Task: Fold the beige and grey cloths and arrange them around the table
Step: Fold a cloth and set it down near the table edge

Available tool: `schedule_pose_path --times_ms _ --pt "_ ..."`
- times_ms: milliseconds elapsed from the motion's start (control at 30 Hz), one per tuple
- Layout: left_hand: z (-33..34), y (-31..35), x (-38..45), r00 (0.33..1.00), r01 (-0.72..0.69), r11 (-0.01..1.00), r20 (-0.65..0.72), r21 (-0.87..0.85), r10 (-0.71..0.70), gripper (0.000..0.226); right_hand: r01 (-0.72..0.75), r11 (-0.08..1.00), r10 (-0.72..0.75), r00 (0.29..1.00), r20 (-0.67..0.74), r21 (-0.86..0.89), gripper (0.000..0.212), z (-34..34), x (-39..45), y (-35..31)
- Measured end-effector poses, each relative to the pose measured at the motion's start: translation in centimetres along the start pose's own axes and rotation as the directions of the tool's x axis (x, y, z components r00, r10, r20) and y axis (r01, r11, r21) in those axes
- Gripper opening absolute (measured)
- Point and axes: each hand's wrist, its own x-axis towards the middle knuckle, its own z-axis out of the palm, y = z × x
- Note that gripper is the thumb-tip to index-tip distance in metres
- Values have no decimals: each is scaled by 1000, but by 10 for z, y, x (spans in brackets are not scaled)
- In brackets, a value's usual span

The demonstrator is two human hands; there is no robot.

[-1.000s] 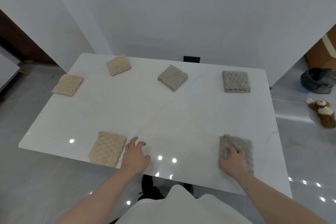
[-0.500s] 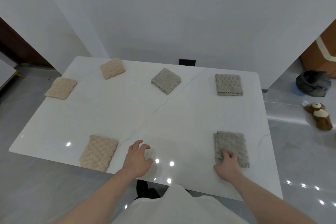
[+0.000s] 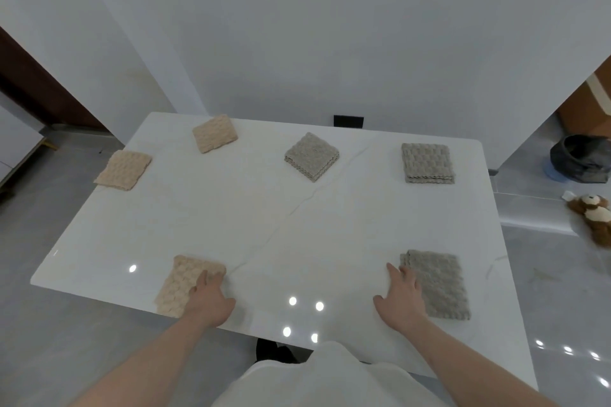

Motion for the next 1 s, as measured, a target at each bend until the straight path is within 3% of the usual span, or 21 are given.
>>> schedule_pose_path --times_ms 367,567,800,1000 --pt "-26 -70 31 988 -26 1000 152 10 24 85 243 970 -244 965 96 25 76 34 13 -150" --pt "-54 -97 58 920 -120 986 362 -114 154 77 184 982 -186 978 97 30 76 54 23 -210" --pt "-115 -125 110 936 -243 949 210 -199 284 44 143 989 -147 985 91 45 74 83 32 -291" --pt "-156 -146 143 963 -238 940 69 -245 262 37 204 976 -211 972 103 71 72 93 29 -339"
